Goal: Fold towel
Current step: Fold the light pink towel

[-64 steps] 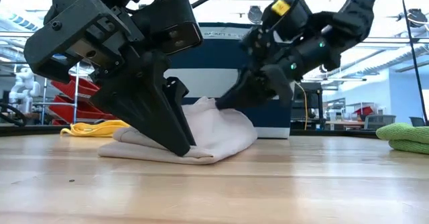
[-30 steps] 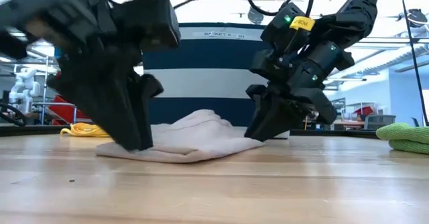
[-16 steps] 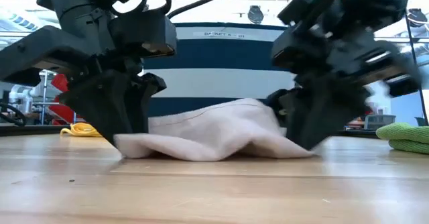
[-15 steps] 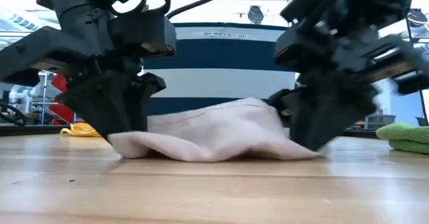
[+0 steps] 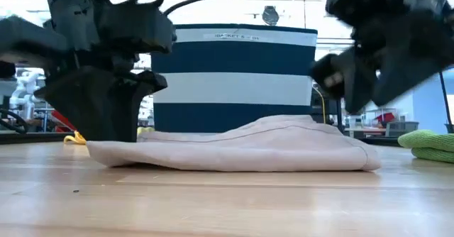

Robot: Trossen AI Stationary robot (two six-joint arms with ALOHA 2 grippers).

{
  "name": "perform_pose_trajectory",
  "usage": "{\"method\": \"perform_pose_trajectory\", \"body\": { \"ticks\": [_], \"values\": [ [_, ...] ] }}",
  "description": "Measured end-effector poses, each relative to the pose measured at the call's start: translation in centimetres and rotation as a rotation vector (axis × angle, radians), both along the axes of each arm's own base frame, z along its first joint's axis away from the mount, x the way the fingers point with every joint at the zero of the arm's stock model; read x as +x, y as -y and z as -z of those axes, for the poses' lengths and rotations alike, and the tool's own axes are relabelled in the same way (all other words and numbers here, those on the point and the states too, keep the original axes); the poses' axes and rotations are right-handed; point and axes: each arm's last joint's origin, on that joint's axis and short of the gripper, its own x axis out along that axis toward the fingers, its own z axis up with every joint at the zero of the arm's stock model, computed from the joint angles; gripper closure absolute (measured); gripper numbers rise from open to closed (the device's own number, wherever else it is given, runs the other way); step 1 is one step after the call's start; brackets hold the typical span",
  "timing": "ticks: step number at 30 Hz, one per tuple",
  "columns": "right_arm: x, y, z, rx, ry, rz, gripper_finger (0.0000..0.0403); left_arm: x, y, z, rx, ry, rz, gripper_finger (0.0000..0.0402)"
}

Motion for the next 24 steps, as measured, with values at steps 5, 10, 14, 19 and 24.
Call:
{"method": "perform_pose_trajectory", "body": {
  "ticks": [5,10,14,19,24],
  "values": [
    [-0.6,0.1,-2.4,-0.129,0.149,0.045,0.0291,0.7,0.8,-1.4,0.003,0.033,0.037,0.0264],
    [0.1,0.7,-2.1,-0.220,0.205,0.072,0.0291,1.3,0.9,-2.2,0.005,0.076,0.047,0.0264],
    [0.9,1.4,-0.8,-0.257,0.186,0.084,0.0291,1.3,0.7,-2.1,0.008,0.067,0.024,0.0264],
    [1.6,2.4,1.5,-0.322,0.109,0.127,0.0291,1.3,0.8,-2.1,-0.003,0.069,0.001,0.0264],
    [1.8,2.4,3.2,-0.302,0.044,0.140,0.0291,1.5,0.7,-1.6,-0.002,0.056,-0.018,0.0264]
  ]
}}
